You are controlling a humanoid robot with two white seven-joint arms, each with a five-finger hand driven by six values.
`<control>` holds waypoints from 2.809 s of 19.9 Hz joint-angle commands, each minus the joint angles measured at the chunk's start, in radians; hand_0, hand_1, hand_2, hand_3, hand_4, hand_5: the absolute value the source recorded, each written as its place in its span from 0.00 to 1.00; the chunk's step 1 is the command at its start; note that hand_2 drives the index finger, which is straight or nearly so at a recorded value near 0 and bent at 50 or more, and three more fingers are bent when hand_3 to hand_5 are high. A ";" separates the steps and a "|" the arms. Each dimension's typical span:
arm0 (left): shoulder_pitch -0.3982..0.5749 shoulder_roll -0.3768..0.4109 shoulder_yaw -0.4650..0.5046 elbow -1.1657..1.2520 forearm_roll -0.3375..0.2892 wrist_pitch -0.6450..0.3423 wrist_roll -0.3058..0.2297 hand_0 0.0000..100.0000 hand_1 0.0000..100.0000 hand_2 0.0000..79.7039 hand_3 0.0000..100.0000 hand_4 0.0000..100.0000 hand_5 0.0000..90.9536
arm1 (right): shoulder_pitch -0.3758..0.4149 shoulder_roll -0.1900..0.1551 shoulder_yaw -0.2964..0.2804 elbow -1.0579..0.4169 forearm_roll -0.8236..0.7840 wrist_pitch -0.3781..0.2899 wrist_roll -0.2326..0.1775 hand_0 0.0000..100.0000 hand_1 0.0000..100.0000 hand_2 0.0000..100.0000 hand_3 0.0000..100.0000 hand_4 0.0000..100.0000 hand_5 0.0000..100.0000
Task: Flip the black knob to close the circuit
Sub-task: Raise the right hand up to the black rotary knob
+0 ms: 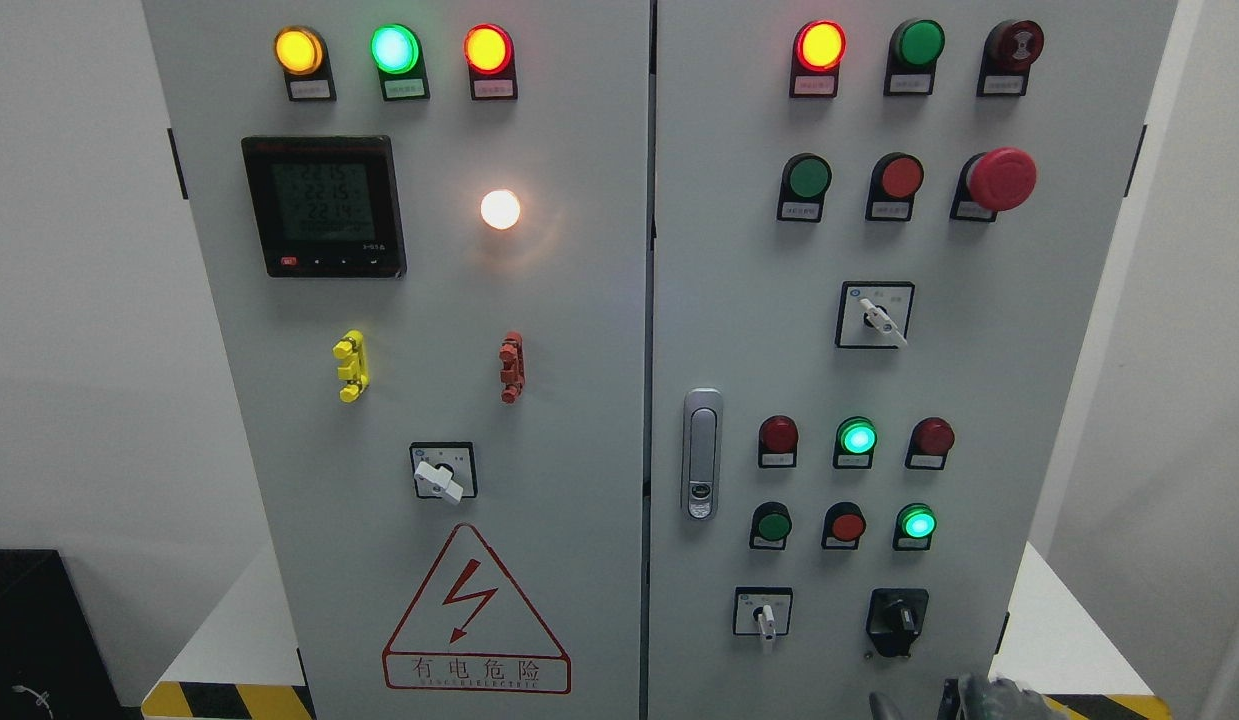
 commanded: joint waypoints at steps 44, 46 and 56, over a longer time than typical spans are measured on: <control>0.000 0.000 -0.020 0.023 -0.021 0.000 0.000 0.00 0.00 0.00 0.00 0.00 0.00 | -0.113 0.010 0.007 0.035 0.163 0.086 0.056 0.00 0.06 0.80 0.98 0.81 0.77; 0.000 0.000 -0.020 0.023 -0.021 0.000 0.000 0.00 0.00 0.00 0.00 0.00 0.00 | -0.113 0.008 0.004 0.035 0.163 0.086 0.057 0.00 0.06 0.80 0.98 0.81 0.77; 0.000 0.000 -0.020 0.021 -0.021 0.000 0.000 0.00 0.00 0.00 0.00 0.00 0.00 | -0.118 0.007 -0.005 0.038 0.160 0.086 0.067 0.00 0.06 0.80 0.99 0.81 0.78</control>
